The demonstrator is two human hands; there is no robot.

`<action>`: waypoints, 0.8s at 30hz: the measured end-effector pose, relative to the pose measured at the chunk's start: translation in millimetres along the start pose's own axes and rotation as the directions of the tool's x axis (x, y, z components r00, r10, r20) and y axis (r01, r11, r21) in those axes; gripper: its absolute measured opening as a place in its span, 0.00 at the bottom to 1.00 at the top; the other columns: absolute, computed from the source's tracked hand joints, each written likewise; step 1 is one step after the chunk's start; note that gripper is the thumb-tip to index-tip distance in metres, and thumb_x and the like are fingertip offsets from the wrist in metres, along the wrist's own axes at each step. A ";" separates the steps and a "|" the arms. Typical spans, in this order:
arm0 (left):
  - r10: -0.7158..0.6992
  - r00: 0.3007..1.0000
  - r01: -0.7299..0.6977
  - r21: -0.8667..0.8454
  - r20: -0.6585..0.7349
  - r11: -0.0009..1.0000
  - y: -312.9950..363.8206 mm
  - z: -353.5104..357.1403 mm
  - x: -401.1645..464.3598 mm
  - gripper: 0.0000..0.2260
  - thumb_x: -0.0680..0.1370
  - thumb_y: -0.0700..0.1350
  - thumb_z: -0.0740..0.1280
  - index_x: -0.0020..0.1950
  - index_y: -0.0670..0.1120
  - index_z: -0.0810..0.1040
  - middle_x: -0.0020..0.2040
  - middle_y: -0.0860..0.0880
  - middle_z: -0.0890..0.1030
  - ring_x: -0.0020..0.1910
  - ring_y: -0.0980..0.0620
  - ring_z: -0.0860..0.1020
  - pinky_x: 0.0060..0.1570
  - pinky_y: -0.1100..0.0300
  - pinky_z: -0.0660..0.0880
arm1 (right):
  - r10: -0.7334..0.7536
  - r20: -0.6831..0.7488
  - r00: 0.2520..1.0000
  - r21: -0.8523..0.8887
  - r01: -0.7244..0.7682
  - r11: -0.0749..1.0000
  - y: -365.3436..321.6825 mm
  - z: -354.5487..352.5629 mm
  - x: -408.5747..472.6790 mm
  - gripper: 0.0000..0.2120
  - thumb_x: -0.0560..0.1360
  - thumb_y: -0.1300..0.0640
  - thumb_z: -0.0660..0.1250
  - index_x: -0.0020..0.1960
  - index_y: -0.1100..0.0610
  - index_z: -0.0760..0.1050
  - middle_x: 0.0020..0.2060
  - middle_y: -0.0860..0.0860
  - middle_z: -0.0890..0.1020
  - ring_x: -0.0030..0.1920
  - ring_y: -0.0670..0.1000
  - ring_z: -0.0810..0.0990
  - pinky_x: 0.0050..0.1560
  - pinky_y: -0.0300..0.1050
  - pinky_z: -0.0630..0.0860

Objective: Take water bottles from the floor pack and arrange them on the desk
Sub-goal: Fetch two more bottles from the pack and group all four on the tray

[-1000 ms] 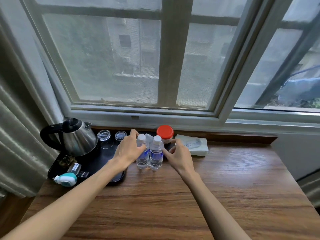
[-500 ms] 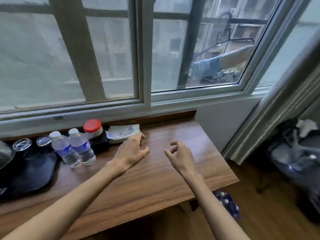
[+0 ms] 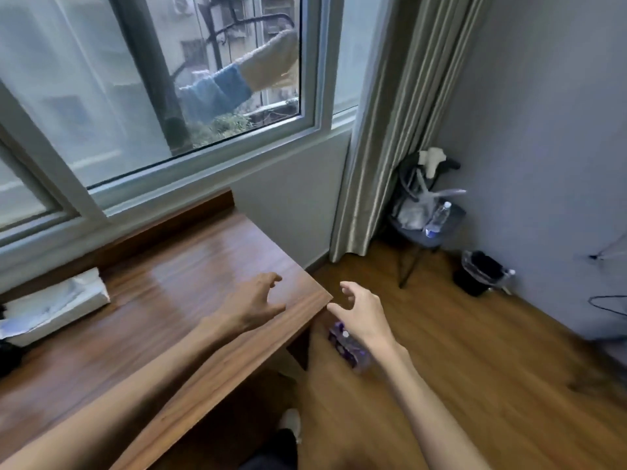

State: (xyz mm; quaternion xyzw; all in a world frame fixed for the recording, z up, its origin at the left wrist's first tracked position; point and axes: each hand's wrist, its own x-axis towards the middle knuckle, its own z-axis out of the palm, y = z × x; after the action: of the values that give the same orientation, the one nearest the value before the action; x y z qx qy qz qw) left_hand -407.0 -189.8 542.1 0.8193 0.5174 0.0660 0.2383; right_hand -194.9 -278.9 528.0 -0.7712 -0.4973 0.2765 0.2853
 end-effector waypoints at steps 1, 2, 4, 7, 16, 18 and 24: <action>0.021 0.999 -0.021 0.003 0.032 1.000 8.3 8.6 12.3 0.24 0.75 0.52 0.70 0.70 0.46 0.72 0.65 0.46 0.78 0.63 0.49 0.76 0.63 0.52 0.73 | 0.031 0.003 1.000 0.003 -0.031 1.000 11.7 -4.8 5.8 0.28 0.73 0.50 0.75 0.71 0.55 0.74 0.65 0.52 0.81 0.64 0.52 0.79 0.66 0.48 0.75; 0.043 0.997 -0.043 0.010 0.060 0.999 16.3 17.5 25.2 0.23 0.75 0.51 0.70 0.69 0.46 0.73 0.64 0.46 0.79 0.62 0.48 0.76 0.62 0.52 0.74 | 0.062 0.008 0.998 0.006 -0.062 0.998 23.2 -8.9 12.6 0.28 0.73 0.50 0.75 0.71 0.54 0.75 0.64 0.52 0.81 0.64 0.52 0.79 0.66 0.48 0.75; 0.083 0.990 -0.087 0.029 0.110 0.996 32.0 35.6 52.0 0.21 0.75 0.51 0.69 0.66 0.46 0.76 0.62 0.46 0.80 0.60 0.48 0.77 0.59 0.55 0.74 | 0.126 0.028 0.992 0.006 -0.126 0.992 45.8 -16.2 28.4 0.27 0.72 0.50 0.75 0.70 0.53 0.76 0.62 0.52 0.82 0.62 0.52 0.80 0.65 0.49 0.75; 0.102 0.975 -0.113 0.040 0.199 0.993 52.7 62.7 95.0 0.23 0.75 0.51 0.67 0.69 0.45 0.75 0.64 0.46 0.80 0.62 0.48 0.77 0.60 0.57 0.73 | 0.208 0.073 0.975 -0.011 -0.207 0.978 79.3 -26.6 56.8 0.25 0.72 0.49 0.74 0.68 0.51 0.77 0.61 0.50 0.82 0.62 0.52 0.80 0.63 0.48 0.76; 0.004 0.896 -0.047 0.084 0.444 0.995 99.6 139.9 224.9 0.24 0.76 0.53 0.67 0.70 0.45 0.72 0.66 0.44 0.78 0.64 0.45 0.77 0.61 0.51 0.75 | 0.376 0.201 0.904 -0.003 -0.384 0.923 172.0 -51.8 148.8 0.22 0.74 0.56 0.74 0.67 0.57 0.77 0.62 0.53 0.82 0.63 0.53 0.79 0.56 0.37 0.70; -0.031 0.863 -0.023 0.101 0.504 0.995 105.5 157.6 240.8 0.22 0.76 0.52 0.66 0.68 0.45 0.74 0.64 0.44 0.79 0.61 0.44 0.78 0.58 0.50 0.76 | 0.426 0.239 0.873 -0.003 -0.438 0.899 192.2 -51.2 164.9 0.23 0.74 0.55 0.74 0.67 0.58 0.77 0.62 0.54 0.81 0.64 0.53 0.78 0.59 0.39 0.71; -0.188 0.771 0.134 0.134 0.608 0.982 111.4 209.6 277.6 0.21 0.75 0.52 0.66 0.63 0.41 0.74 0.60 0.41 0.81 0.58 0.41 0.79 0.55 0.49 0.76 | 0.545 0.369 0.753 -0.064 -0.565 0.823 252.6 -44.7 212.7 0.25 0.74 0.55 0.75 0.69 0.60 0.75 0.62 0.56 0.81 0.64 0.56 0.78 0.61 0.47 0.73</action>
State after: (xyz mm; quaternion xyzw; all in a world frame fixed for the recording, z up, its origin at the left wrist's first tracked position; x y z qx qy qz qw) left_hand -115.1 -52.4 370.8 0.7573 0.4812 -0.2480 0.3652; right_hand 65.7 -176.1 347.6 -0.8096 -0.2836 0.5019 0.1108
